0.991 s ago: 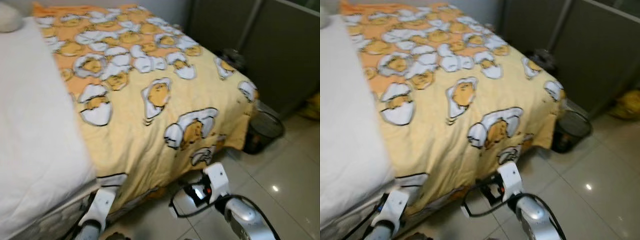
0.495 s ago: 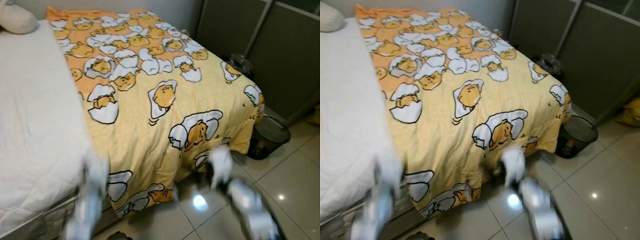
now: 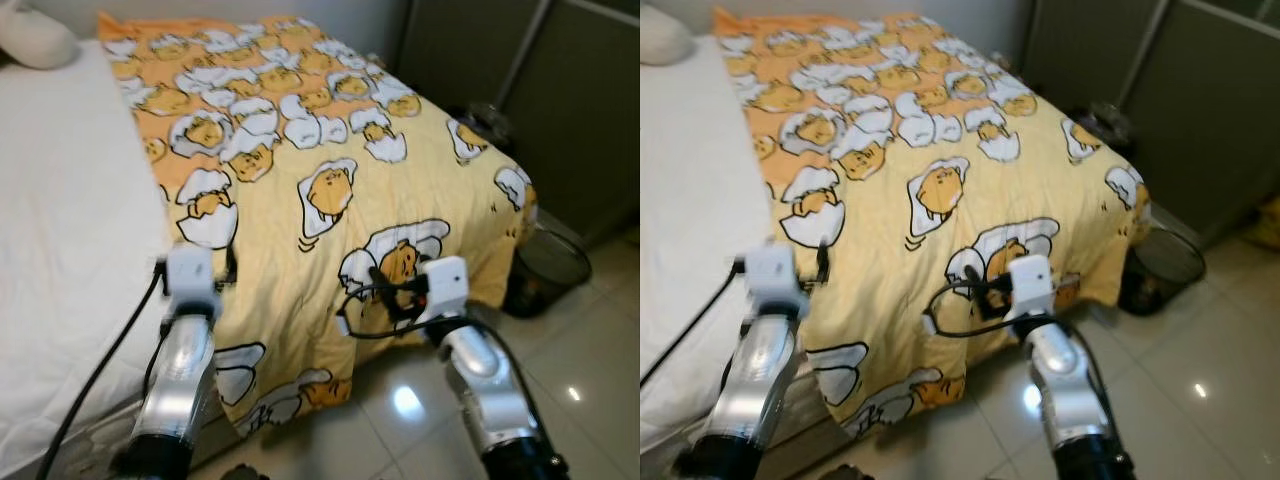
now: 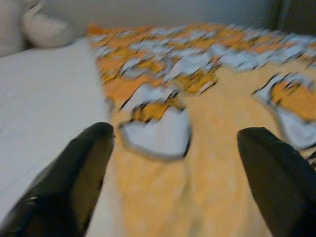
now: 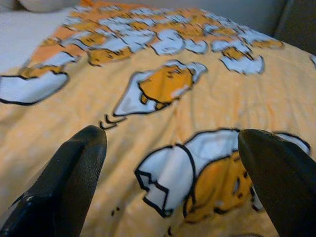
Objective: Clean up the room
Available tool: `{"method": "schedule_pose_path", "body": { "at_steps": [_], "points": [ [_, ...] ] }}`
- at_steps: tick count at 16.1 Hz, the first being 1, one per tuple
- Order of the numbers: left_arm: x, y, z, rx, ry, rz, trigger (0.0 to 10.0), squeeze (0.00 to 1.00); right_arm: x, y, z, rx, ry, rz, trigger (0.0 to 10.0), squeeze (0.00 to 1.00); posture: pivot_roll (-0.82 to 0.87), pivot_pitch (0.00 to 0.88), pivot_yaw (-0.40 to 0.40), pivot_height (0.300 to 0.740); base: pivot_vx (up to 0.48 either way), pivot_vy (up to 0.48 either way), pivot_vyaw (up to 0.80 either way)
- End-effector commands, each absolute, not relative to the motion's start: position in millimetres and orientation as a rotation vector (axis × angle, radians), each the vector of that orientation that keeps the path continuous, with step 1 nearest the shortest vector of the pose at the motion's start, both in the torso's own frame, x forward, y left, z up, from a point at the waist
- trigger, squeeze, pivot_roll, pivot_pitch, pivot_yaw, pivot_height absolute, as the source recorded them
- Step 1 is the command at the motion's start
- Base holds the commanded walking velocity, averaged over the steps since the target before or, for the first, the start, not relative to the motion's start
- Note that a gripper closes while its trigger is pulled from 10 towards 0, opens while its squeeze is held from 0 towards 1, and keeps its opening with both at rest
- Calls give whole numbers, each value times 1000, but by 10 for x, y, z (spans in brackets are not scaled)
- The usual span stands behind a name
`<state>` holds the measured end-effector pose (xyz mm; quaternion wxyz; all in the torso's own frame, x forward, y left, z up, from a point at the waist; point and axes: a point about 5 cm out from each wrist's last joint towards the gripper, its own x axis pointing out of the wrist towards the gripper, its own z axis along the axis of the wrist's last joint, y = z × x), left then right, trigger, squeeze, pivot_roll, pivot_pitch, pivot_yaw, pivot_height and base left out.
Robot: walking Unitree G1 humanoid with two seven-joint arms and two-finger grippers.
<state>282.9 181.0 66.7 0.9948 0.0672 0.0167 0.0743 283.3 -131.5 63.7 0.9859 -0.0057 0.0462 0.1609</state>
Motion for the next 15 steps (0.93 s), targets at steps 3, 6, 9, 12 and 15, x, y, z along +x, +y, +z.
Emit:
{"method": "schedule_pose_path", "body": {
  "at_steps": [3,6,9,12,15],
  "points": [
    [2705,1759,556,143,67,122,10000,1000,2751,-1324,554,-18,113,333,10000,1000,53,0,-12,740,0,-320,663],
    [2656,1775,508,222,81,94,10000,0,2699,-1356,496,-22,138,339,10000,1000,59,0,-20,740,0,0,658],
    [2608,1830,448,182,128,130,10000,0,2662,-1389,451,-27,153,335,10000,1000,58,0,-17,740,0,-480,633],
    [2560,1826,379,216,163,132,10000,0,2597,-1392,379,-31,182,343,10000,1000,58,0,-20,740,0,-160,627],
    [2495,1768,336,176,173,97,10000,0,2554,-1397,350,-35,196,354,10000,1000,57,0,-25,740,0,-422,625]
  ]
}}
